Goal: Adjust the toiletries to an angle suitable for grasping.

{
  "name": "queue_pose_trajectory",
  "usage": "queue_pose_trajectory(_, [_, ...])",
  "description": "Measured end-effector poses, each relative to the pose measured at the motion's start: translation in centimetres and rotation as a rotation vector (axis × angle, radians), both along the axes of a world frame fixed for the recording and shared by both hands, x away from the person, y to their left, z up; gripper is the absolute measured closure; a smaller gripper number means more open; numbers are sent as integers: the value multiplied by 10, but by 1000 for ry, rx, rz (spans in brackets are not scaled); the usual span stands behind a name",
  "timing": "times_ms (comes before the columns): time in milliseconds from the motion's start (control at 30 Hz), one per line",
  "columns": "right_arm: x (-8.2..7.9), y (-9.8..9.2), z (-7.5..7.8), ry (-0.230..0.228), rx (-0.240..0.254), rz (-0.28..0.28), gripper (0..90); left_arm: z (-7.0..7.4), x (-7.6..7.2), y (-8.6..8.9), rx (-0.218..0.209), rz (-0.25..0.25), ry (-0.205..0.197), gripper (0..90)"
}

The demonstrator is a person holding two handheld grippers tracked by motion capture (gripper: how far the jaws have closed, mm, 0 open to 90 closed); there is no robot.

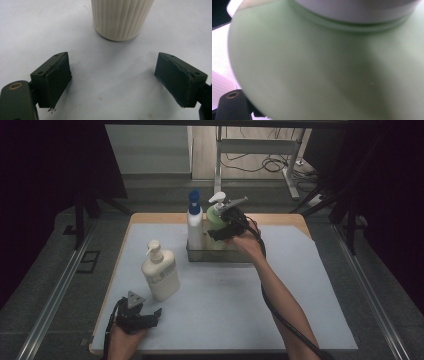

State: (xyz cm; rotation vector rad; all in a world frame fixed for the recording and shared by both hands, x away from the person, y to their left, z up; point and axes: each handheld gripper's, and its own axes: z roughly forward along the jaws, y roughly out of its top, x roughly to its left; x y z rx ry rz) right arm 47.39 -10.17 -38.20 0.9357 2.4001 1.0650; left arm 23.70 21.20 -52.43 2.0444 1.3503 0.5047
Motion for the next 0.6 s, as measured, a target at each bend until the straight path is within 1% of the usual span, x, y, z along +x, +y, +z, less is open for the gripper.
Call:
queue_pose_trajectory(100, [1,1,-4,8,-11,5,124,0,0,0,0,0,-1,131])
queue_pose_trajectory(133, [1,2,-6,23,-16,2,124,0,0,0,1,0,0,131])
queue_pose_trajectory(233, [3,4,-10,38,-25,3,125,0,0,0,1,0,0,131])
queue_pose_trajectory(333, [4,5,-12,45,-32,3,125,0,0,0,0,0,0,131])
queue_pose_trajectory(400, [5,6,-15,52,-47,2,125,0,0,0,0,0,0,131])
queue_pose_trajectory(500, [5,7,-16,50,-61,-3,125,0,0,0,0,0,0,131])
queue_pose_trajectory(600, [6,7,-18,65,-65,3,125,0,0,0,0,0,-1,131])
